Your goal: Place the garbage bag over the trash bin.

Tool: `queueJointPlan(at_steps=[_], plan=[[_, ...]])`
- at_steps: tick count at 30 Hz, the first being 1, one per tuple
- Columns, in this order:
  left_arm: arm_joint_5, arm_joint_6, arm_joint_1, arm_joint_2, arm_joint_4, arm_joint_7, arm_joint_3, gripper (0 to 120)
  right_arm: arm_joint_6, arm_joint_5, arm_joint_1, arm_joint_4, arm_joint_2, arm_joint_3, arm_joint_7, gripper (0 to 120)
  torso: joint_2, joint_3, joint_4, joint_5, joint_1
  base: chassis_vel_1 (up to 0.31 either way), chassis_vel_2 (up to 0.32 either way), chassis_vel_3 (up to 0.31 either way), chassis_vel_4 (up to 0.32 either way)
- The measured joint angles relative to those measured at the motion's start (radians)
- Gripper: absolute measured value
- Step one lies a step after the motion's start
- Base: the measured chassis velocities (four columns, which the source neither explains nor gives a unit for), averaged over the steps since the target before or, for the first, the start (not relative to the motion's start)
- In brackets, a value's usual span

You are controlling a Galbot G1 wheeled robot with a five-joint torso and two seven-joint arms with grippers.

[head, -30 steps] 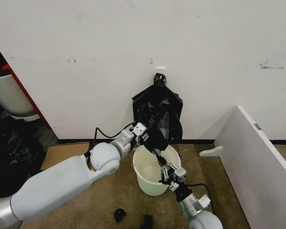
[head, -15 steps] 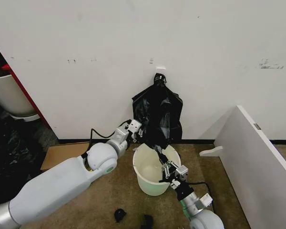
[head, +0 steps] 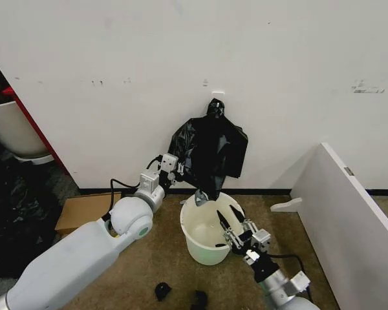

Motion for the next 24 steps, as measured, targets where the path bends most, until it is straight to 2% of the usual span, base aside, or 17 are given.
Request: queueJointPlan(at_steps=[4, 6, 9, 11, 16, 24], plan=[[0.004, -0.003, 0.021, 0.008, -0.009, 0.001, -0.010, 0, -0.057, 0.000, 0.087, -0.016, -0.024, -0.009, 0.077, 77, 0.000, 0.000, 0.0004, 0.0002, 0.000, 0.000, 0.000, 0.000, 0.000], [0.005, -0.004, 0.022, 0.010, -0.010, 0.001, -0.010, 0, -0.071, 0.000, 0.105, -0.022, -0.032, -0.013, 0.092, 80, 0.000, 0.000, 0.0005, 0.0002, 0.000, 0.000, 0.000, 0.000, 0.000], [0.005, -0.006, 0.018, 0.013, -0.010, 0.001, -0.004, 0, -0.120, -0.014, 0.171, -0.050, -0.066, -0.033, 0.141, 94, 0.000, 0.000, 0.0000, 0.0001, 0.000, 0.000, 0.000, 0.000, 0.000], [0.005, -0.007, 0.017, 0.014, -0.011, 0.001, -0.003, 0, -0.144, -0.029, 0.209, -0.062, -0.081, -0.050, 0.164, 98, 0.000, 0.000, 0.0000, 0.0001, 0.000, 0.000, 0.000, 0.000, 0.000], [0.004, -0.007, 0.020, 0.014, -0.018, -0.002, -0.006, 0, -0.215, -0.067, 0.309, -0.086, -0.108, -0.119, 0.219, 100, 0.000, 0.000, 0.0004, 0.0000, 0.000, 0.000, 0.000, 0.000, 0.000], [0.003, -0.004, 0.027, 0.011, -0.023, -0.007, -0.007, 0, -0.257, -0.151, 0.419, -0.123, -0.108, -0.193, 0.252, 100, 0.000, 0.000, 0.0003, -0.0001, 0.000, 0.000, 0.000, 0.000, 0.000]])
